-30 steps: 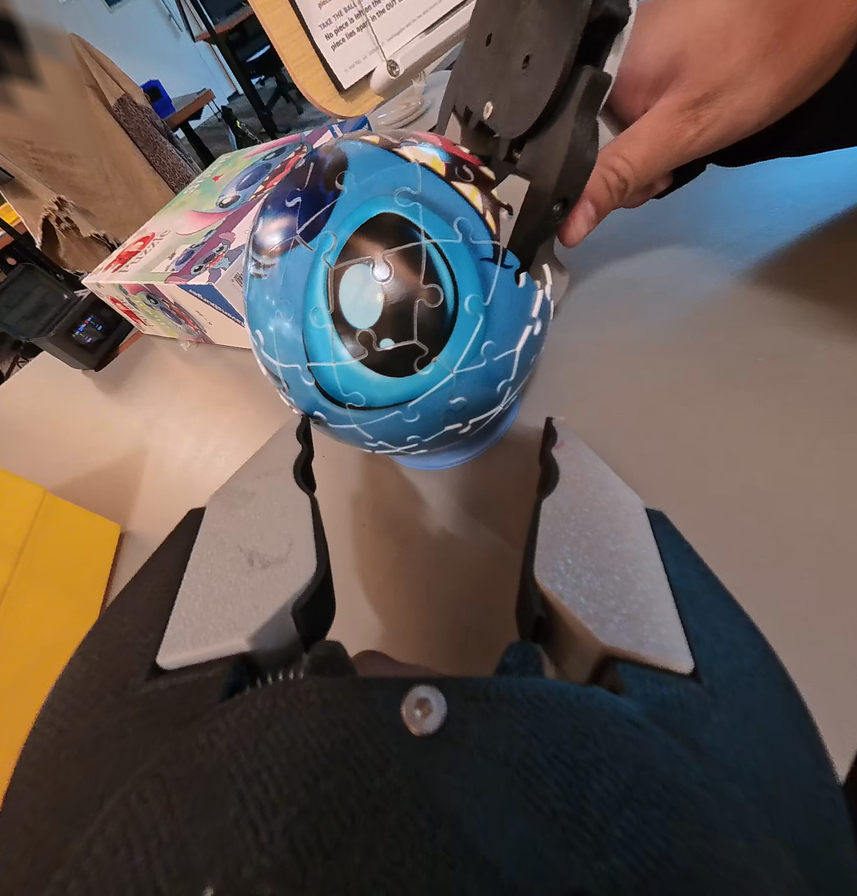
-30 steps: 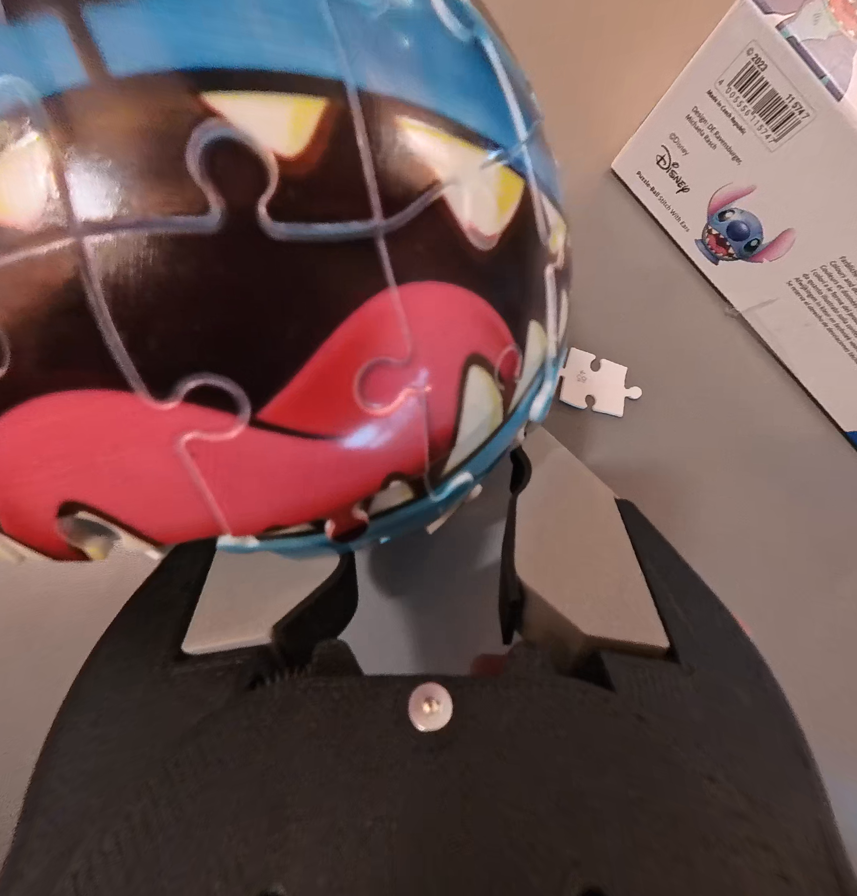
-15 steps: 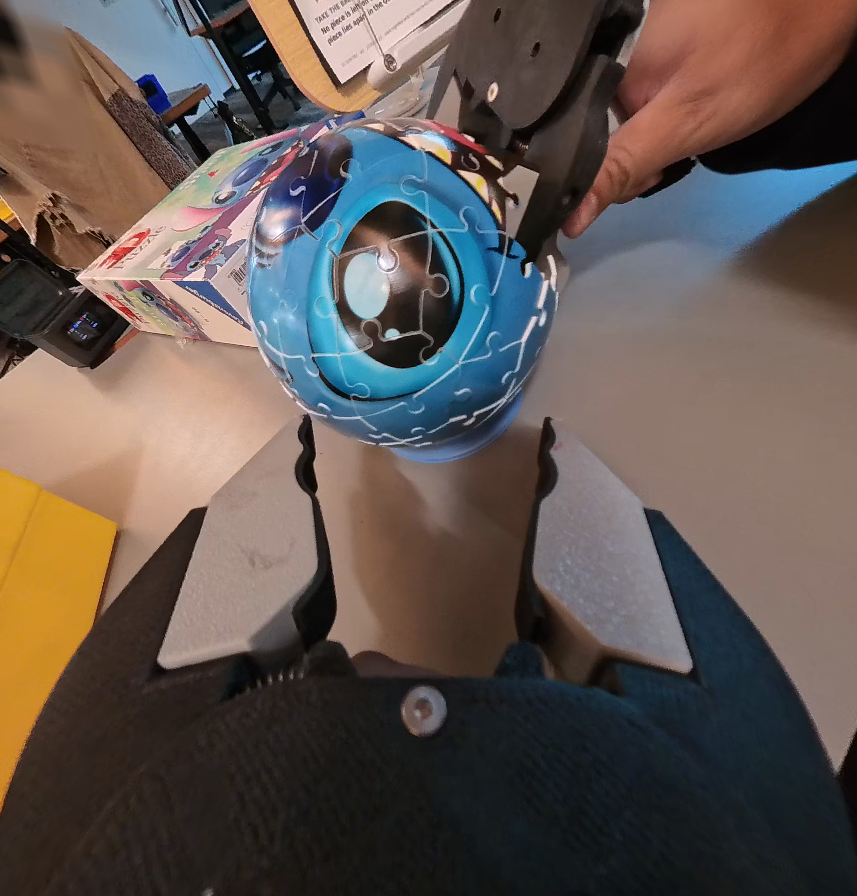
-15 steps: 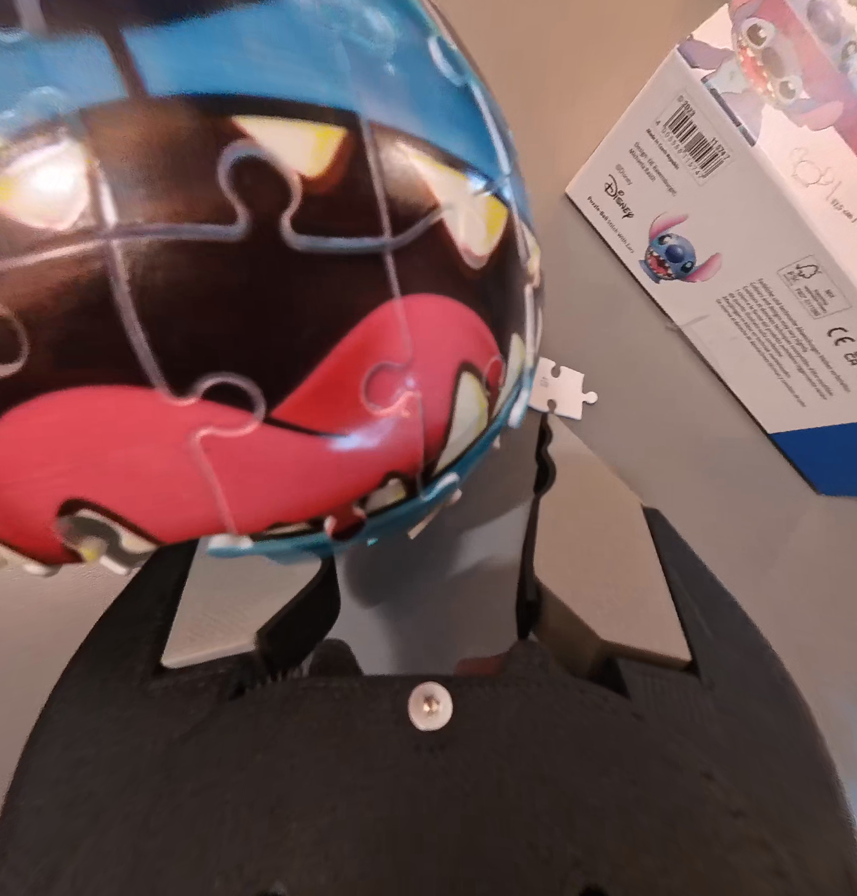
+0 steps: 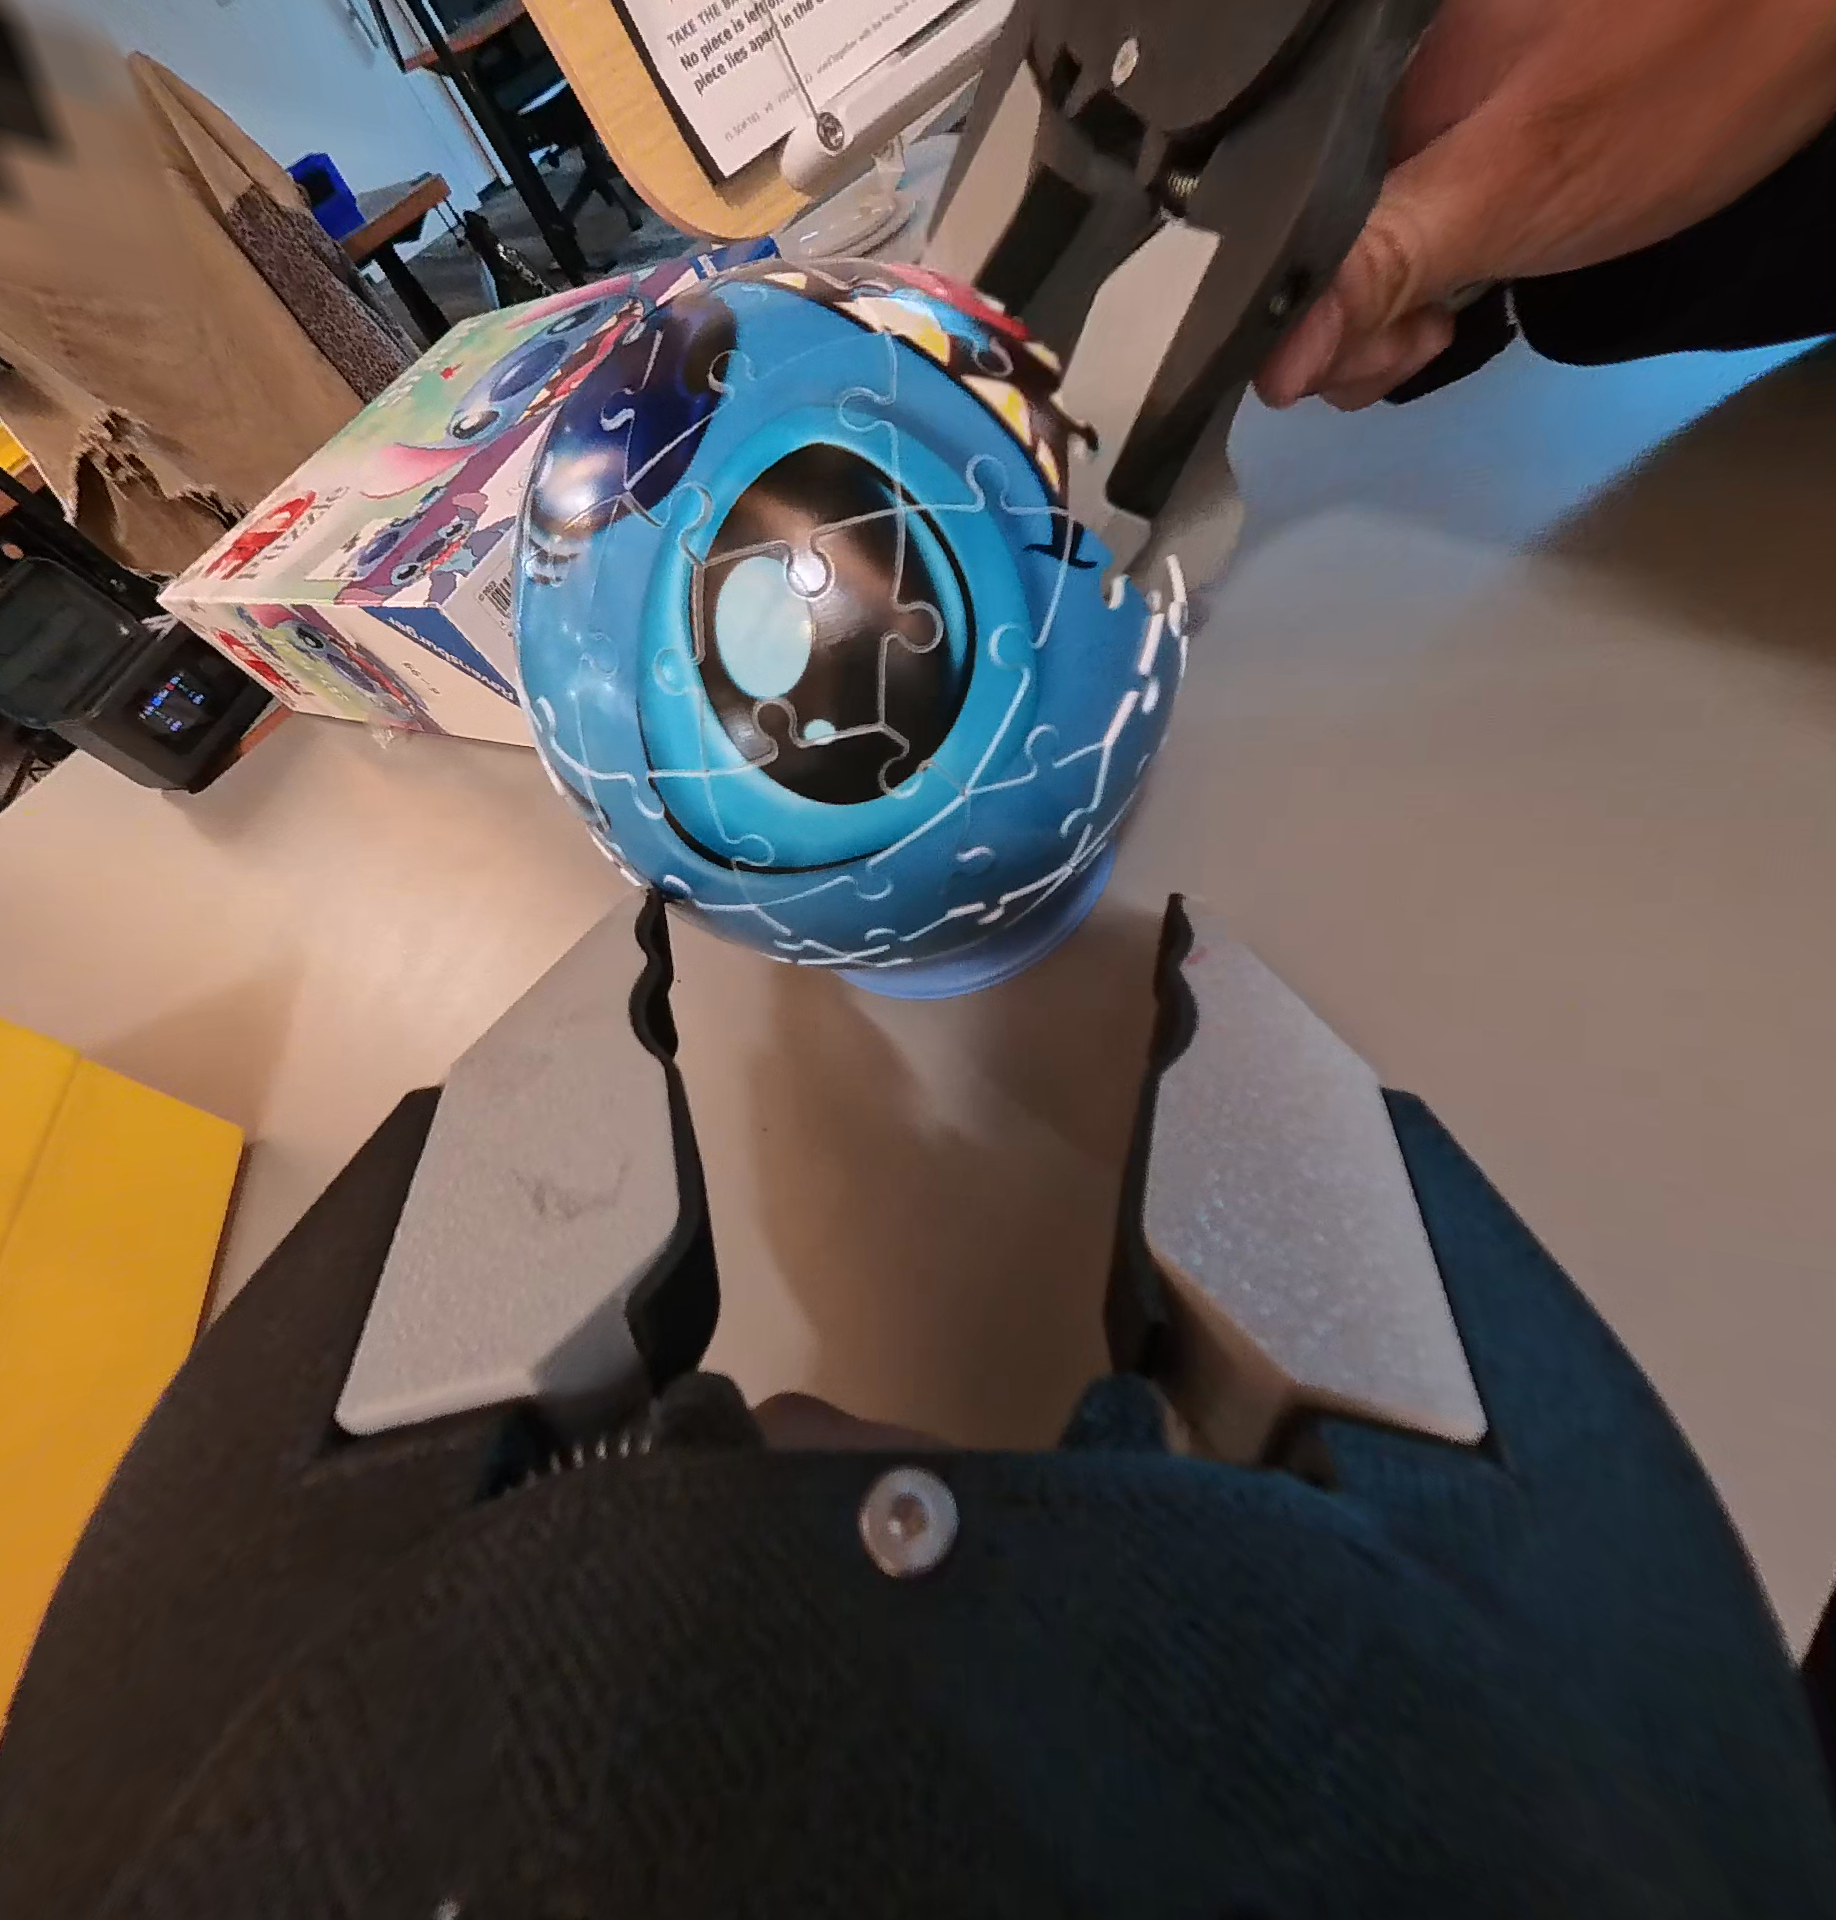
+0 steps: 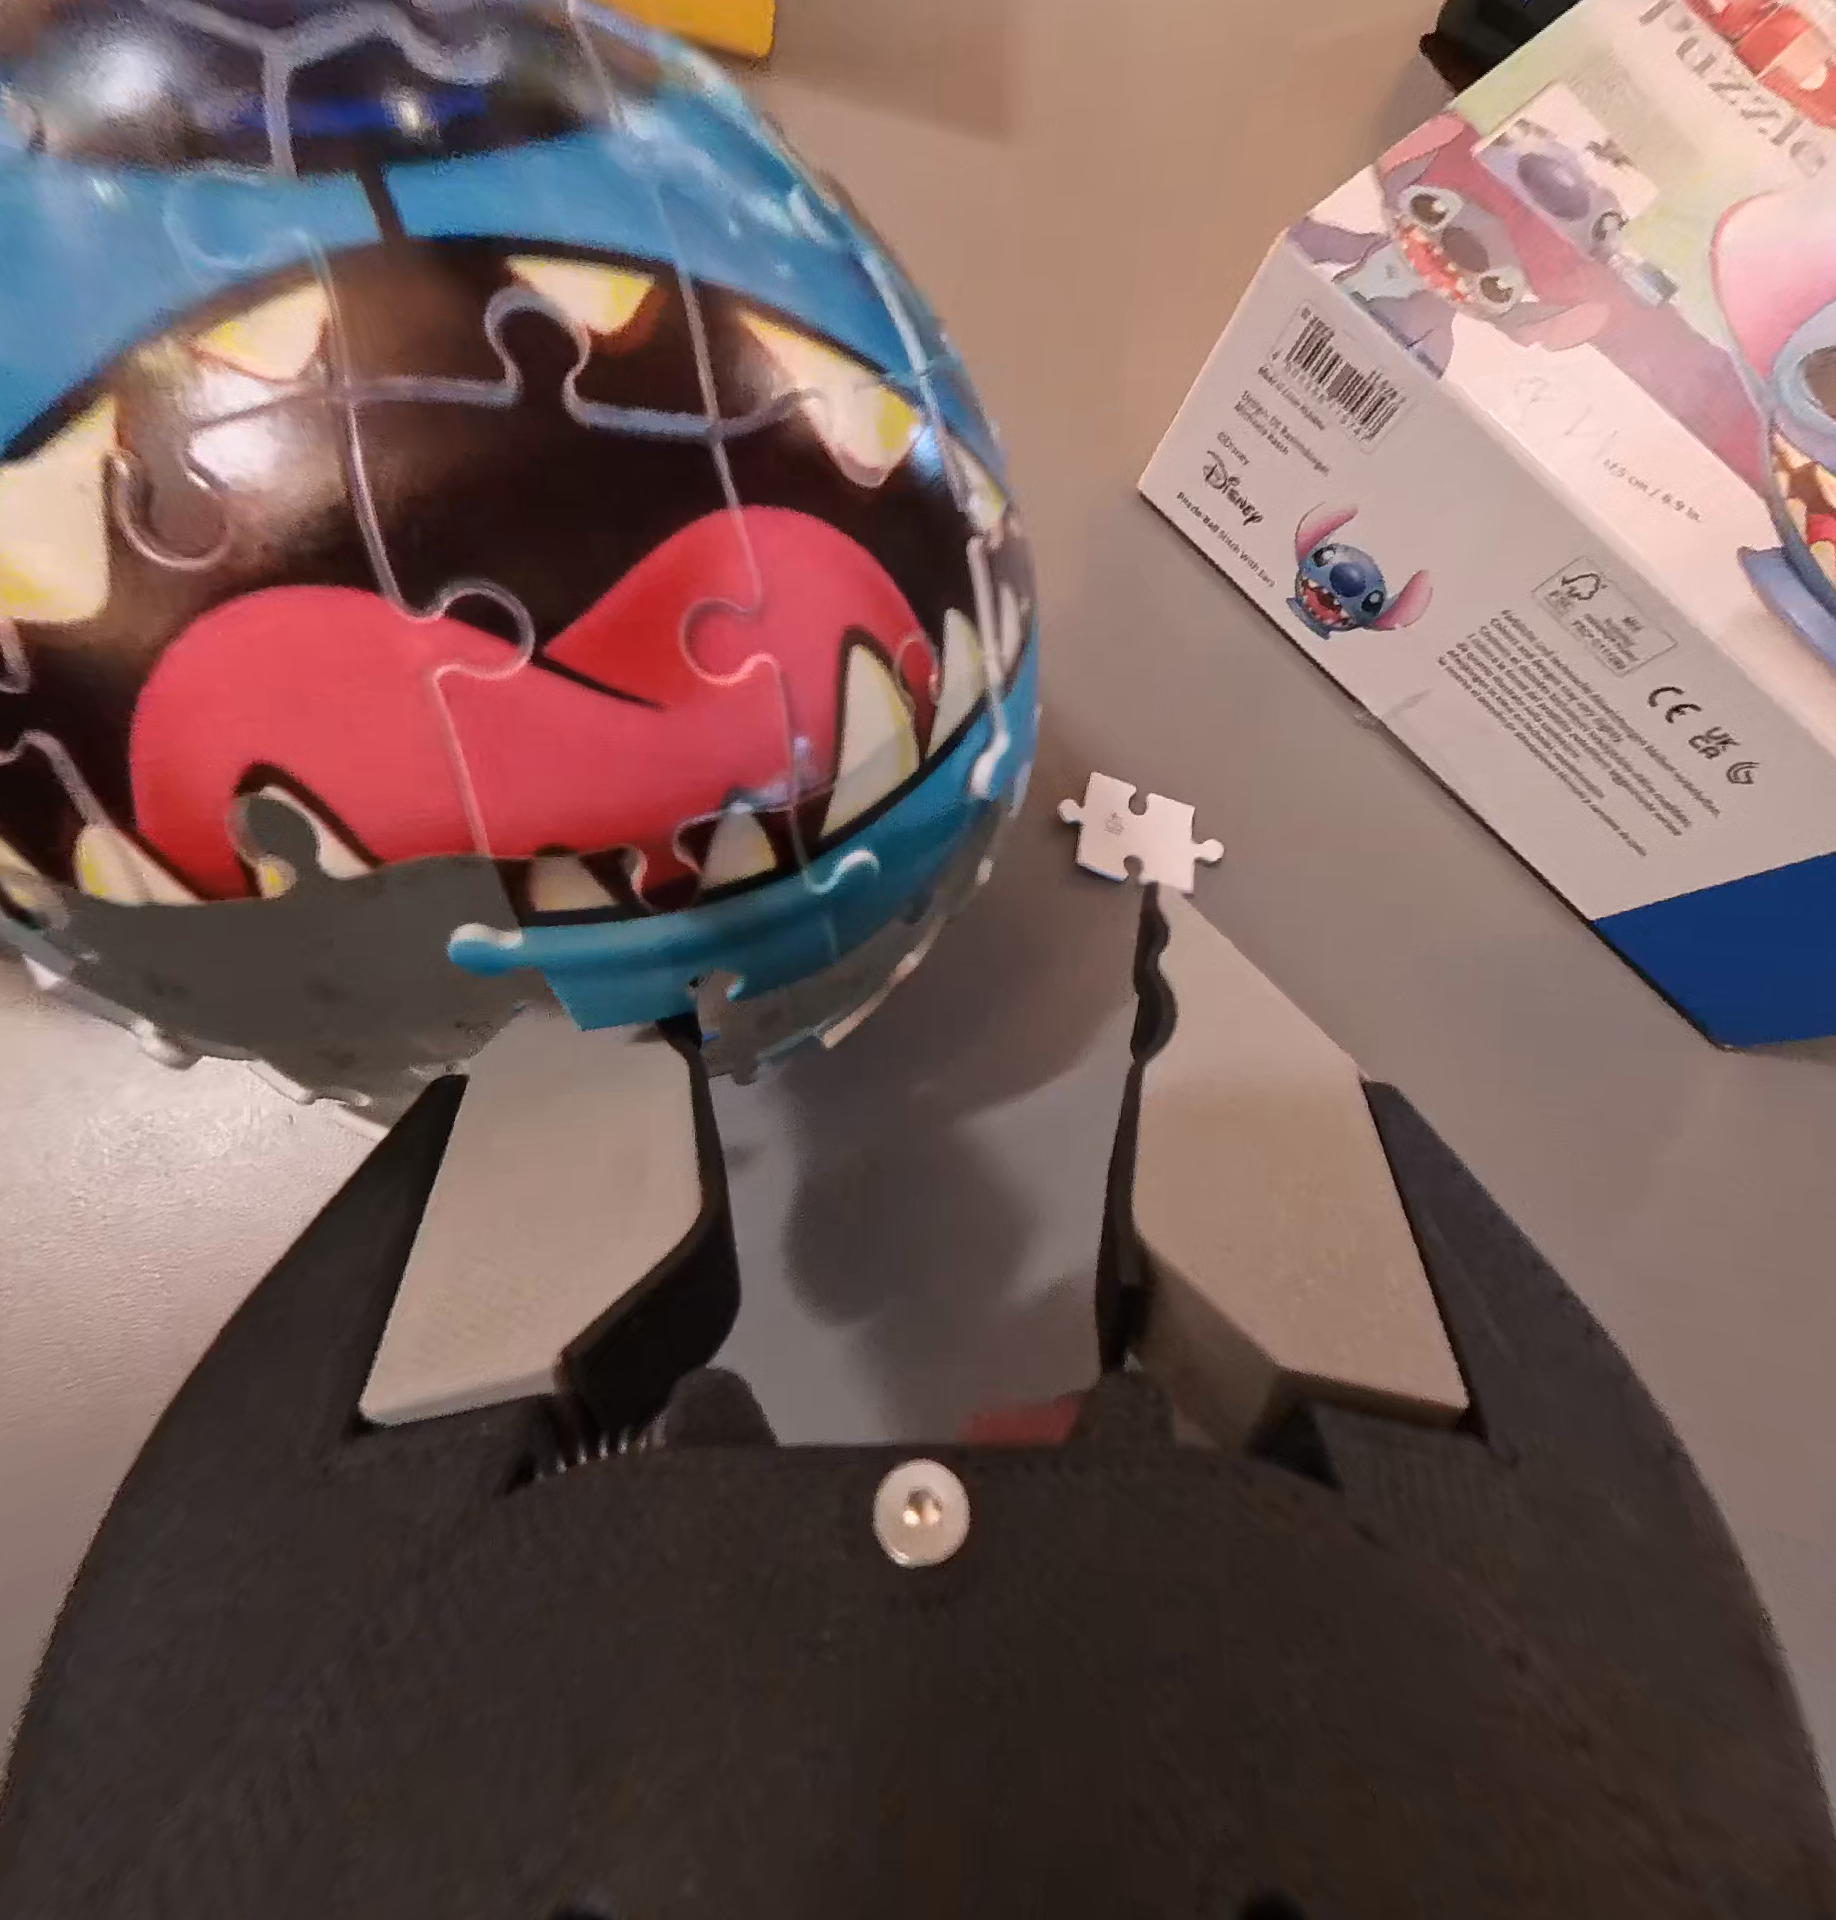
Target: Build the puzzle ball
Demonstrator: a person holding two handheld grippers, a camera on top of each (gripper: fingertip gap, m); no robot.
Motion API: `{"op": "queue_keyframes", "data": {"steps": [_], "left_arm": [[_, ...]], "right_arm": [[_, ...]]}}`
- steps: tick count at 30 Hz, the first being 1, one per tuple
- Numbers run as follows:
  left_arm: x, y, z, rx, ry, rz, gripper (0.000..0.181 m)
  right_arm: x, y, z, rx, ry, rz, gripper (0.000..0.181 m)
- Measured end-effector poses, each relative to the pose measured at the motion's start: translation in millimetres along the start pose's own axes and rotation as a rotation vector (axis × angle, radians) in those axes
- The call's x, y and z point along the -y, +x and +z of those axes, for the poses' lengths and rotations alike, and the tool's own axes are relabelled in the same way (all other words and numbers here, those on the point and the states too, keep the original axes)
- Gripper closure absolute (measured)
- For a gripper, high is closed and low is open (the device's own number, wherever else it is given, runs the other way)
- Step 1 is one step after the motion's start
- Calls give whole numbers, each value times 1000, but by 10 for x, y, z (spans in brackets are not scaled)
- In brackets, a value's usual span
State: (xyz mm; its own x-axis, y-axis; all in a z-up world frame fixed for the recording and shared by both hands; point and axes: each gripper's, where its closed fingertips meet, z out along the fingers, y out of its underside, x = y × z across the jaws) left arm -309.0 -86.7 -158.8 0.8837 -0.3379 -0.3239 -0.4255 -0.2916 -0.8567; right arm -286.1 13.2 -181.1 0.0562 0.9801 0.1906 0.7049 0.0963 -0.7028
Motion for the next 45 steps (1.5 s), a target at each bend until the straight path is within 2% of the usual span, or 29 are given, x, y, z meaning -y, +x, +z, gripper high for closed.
{"op": "queue_keyframes", "data": {"steps": [1,11,14,25,43,45], "left_arm": [[-1,2,0,1,-2,3,89],[7,8,-10,-1,1,9,90],[15,20,-17,-6,5,10,90],[7,25,-11,-9,3,10,90],[26,6,-46,-1,6,12,90],[12,5,-47,-1,0,8,90]], "right_arm": [[-24,-18,28,-1,-16,-15,98],[-6,-39,156,-76,-47,-107,98],[-27,-106,144,-55,-62,-127,113],[-93,-125,148,6,-69,-76,120],[-100,-141,166,22,-56,-58,122],[-69,-118,157,-7,-47,-77,118]]}}
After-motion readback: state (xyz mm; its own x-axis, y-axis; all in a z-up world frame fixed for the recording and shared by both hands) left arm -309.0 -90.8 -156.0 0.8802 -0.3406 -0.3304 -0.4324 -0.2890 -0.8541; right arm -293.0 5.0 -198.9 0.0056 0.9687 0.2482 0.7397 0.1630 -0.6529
